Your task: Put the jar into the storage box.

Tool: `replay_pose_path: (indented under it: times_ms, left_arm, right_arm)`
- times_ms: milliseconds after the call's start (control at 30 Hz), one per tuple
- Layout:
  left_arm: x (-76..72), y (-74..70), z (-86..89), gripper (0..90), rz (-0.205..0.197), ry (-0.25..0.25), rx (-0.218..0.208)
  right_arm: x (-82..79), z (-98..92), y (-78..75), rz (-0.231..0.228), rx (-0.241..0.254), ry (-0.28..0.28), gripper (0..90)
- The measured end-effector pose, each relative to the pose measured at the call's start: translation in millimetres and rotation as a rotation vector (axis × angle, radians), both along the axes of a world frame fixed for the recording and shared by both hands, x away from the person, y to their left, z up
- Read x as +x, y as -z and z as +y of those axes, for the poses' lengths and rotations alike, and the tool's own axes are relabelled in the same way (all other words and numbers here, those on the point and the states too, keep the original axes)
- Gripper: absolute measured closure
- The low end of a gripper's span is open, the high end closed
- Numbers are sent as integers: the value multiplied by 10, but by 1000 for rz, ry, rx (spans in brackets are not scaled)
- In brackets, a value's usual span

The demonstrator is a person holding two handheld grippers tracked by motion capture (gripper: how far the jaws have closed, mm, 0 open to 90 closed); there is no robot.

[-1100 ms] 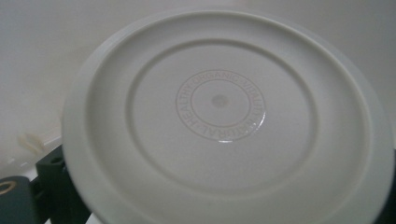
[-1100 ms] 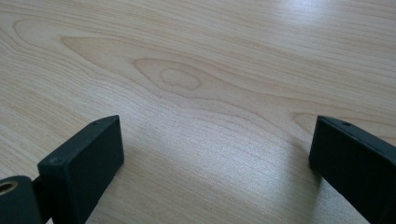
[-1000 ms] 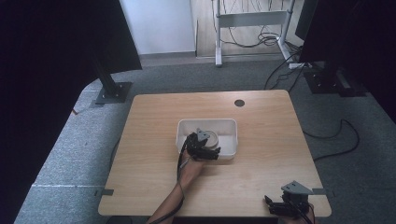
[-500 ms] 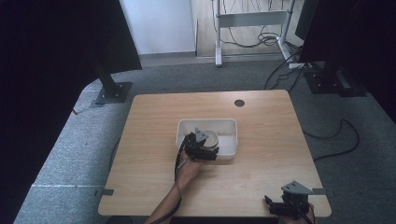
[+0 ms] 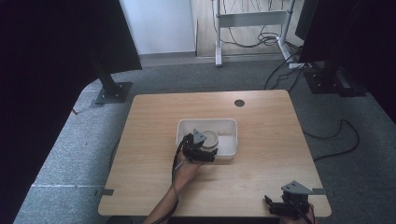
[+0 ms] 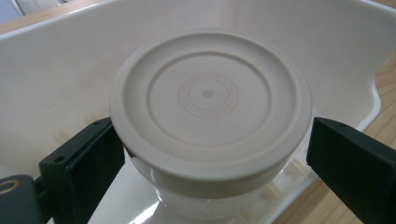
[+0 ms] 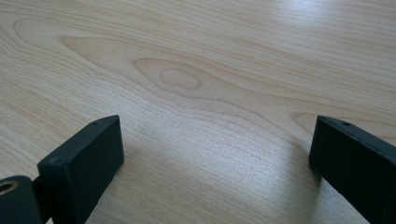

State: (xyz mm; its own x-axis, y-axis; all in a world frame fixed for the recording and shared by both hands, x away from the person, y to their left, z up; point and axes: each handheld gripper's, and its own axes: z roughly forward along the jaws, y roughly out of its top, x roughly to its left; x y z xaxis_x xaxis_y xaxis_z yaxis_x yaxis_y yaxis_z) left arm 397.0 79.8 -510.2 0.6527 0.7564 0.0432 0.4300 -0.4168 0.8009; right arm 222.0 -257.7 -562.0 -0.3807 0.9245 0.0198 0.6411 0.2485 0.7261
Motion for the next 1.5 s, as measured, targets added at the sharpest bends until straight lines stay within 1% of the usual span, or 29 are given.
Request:
replay_pose_path:
  times_ms: [300,433,1000,1267,1500]
  left_arm:
    - [-57,-2,71,45,-3,8,-25]
    - [-96,-6,94,46,-5,16,-22]
    - [-274,-22,191,52,-23,39,-33]
    - [-379,-49,313,53,-25,54,-55]
    - [-443,-46,403,53,-17,77,-53]
  right_arm:
    - [0,0,0,0,-1,0,27]
    - [0,0,0,0,0,1,27]
    - [0,2,-1,1,-1,1,27]
    - [0,2,-1,2,-1,2,27]
    - [0,3,-2,2,-1,2,27]
